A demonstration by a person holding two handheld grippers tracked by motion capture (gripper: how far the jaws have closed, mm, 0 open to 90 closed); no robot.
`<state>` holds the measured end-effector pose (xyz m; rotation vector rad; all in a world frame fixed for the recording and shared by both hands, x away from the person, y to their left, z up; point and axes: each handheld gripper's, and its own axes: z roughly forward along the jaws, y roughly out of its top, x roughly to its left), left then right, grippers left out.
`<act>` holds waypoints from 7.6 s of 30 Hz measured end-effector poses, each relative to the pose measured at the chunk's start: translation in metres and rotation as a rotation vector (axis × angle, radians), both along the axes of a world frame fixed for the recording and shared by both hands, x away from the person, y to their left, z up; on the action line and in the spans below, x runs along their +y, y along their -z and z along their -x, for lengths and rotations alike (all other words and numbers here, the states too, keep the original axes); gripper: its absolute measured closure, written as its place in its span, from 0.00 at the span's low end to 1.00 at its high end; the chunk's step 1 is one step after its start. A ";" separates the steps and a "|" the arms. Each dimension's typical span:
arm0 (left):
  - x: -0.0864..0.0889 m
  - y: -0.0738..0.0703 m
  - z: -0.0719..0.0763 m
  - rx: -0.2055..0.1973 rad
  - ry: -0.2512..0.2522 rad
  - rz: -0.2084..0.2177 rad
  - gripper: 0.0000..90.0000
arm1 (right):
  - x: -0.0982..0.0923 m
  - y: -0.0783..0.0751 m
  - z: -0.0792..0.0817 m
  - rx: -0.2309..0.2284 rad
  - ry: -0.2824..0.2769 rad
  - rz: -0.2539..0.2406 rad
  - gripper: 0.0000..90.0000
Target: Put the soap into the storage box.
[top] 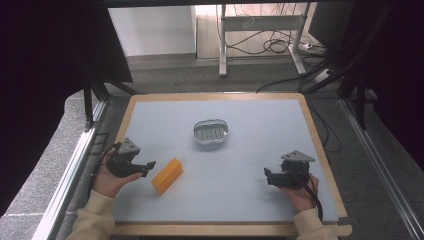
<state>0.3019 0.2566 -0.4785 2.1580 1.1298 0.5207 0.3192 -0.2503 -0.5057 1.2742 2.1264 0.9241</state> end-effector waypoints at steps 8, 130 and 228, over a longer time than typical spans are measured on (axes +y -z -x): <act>-0.003 0.000 0.001 0.001 0.005 -0.004 0.26 | -0.010 -0.002 0.005 -0.012 -0.002 -0.072 0.09; -0.096 0.013 -0.024 0.386 0.075 -0.169 0.68 | -0.010 0.003 0.013 -0.004 -0.001 0.004 0.14; -0.119 -0.077 -0.050 0.229 0.316 -0.189 0.69 | -0.009 0.000 0.015 -0.044 -0.004 -0.002 0.16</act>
